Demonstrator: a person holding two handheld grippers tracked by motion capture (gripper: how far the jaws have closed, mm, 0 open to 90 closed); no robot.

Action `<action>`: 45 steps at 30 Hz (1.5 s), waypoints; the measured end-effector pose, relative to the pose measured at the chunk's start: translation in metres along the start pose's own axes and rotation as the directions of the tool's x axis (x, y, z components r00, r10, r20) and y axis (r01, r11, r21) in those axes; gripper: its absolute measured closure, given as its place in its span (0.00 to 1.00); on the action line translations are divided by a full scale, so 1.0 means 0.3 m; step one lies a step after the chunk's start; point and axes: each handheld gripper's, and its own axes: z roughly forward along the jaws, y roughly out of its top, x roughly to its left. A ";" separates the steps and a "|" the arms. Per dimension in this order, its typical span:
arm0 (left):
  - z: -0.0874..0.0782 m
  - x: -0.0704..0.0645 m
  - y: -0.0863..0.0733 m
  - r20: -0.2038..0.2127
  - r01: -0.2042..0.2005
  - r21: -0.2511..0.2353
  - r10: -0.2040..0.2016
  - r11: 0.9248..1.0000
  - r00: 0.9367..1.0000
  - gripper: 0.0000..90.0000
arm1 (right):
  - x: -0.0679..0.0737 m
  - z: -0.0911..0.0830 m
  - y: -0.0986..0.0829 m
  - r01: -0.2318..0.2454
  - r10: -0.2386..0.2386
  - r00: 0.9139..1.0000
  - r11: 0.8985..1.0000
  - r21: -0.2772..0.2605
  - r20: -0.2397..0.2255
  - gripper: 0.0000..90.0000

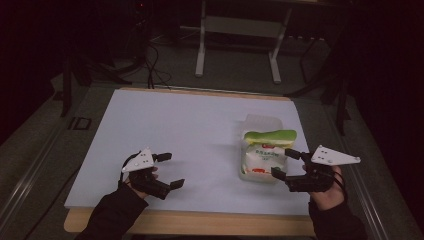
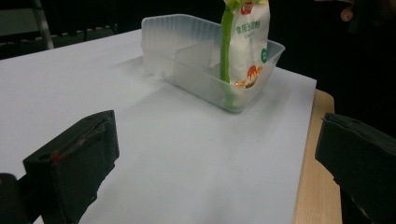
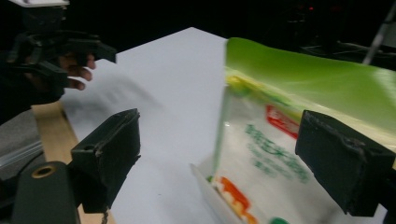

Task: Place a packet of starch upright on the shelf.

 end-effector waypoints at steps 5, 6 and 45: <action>-0.007 0.001 -0.004 -0.002 0.002 -0.004 -0.002 1.000 1.000 0.00 | 0.043 0.038 -0.006 0.019 -0.019 0.999 1.000 0.002 -0.032 0.15; -0.007 0.002 -0.005 -0.004 0.001 -0.005 -0.001 1.000 1.000 0.00 | 0.052 0.045 -0.008 0.020 -0.020 0.999 1.000 0.001 -0.040 0.15; 0.004 -0.006 -0.029 0.006 -0.026 0.025 0.026 0.999 1.000 0.00 | 0.188 0.132 -0.175 0.123 -0.120 0.989 0.992 0.031 -0.082 0.15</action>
